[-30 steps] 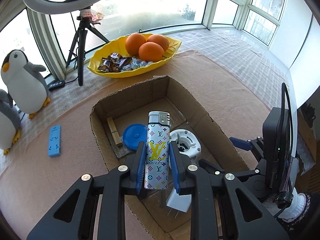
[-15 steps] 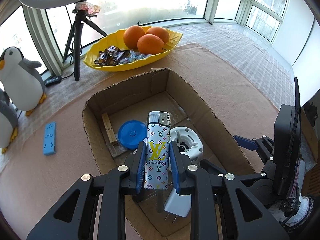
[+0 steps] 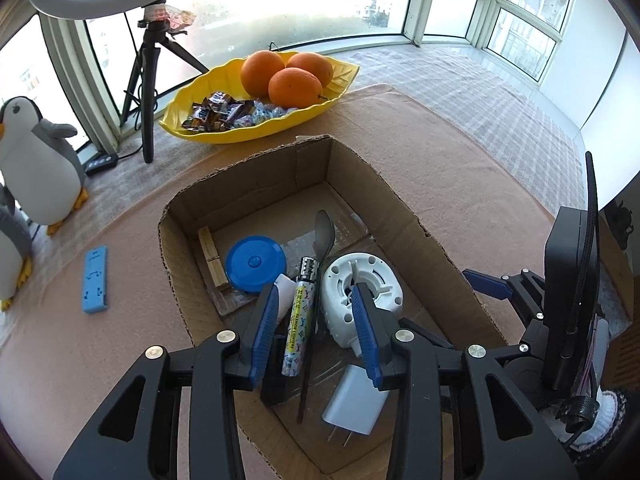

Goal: Organize rigid objects
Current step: 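Carry the patterned lighter into the box and open the left gripper, then withdraw the left gripper and move it to the blue phone stand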

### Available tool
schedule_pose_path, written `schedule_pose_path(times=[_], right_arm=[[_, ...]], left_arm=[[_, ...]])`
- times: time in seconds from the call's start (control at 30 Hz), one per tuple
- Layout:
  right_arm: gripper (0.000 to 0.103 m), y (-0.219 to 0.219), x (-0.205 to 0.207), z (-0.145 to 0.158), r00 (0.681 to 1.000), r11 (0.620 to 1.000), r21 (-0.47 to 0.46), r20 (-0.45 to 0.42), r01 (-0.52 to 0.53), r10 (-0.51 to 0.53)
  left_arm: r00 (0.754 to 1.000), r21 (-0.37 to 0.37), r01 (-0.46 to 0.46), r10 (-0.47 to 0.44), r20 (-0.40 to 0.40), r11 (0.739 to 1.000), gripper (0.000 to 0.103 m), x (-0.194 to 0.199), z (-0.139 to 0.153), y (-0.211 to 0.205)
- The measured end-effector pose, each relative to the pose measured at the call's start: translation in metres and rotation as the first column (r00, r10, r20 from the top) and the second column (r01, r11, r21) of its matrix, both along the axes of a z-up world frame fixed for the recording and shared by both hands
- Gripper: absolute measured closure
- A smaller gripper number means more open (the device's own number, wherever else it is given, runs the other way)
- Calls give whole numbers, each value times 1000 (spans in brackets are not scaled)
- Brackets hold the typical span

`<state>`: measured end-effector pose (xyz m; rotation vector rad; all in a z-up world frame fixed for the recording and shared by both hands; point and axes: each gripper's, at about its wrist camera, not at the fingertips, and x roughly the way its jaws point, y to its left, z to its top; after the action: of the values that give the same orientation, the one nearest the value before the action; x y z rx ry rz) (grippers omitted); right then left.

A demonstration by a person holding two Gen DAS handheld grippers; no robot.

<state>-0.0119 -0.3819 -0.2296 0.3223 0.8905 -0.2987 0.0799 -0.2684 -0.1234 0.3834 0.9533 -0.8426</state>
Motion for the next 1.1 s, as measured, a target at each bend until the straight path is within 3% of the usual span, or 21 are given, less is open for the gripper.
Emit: schedule_pose_path(times=[0.03,0.53,0.8,1.1], right_arm=[[17,0,0,0,1000,1000,0,0,0,0],[17,0,0,0,1000,1000,0,-1,1,-1],[17,0,0,-1,1000,1000,-1,-2,-1,1],[17,0,0,-1,1000,1000,-1,-3,-1,1]], left_arm=[[1000,-4,-2,2,4,1000,53,0,1,1],[997,-6,-69,69,27,998,53,19,7,20],[986,-7,-164,165,35,986,53,55,9,51],[957,57,-290,290,9,955,53,110,-19,100]])
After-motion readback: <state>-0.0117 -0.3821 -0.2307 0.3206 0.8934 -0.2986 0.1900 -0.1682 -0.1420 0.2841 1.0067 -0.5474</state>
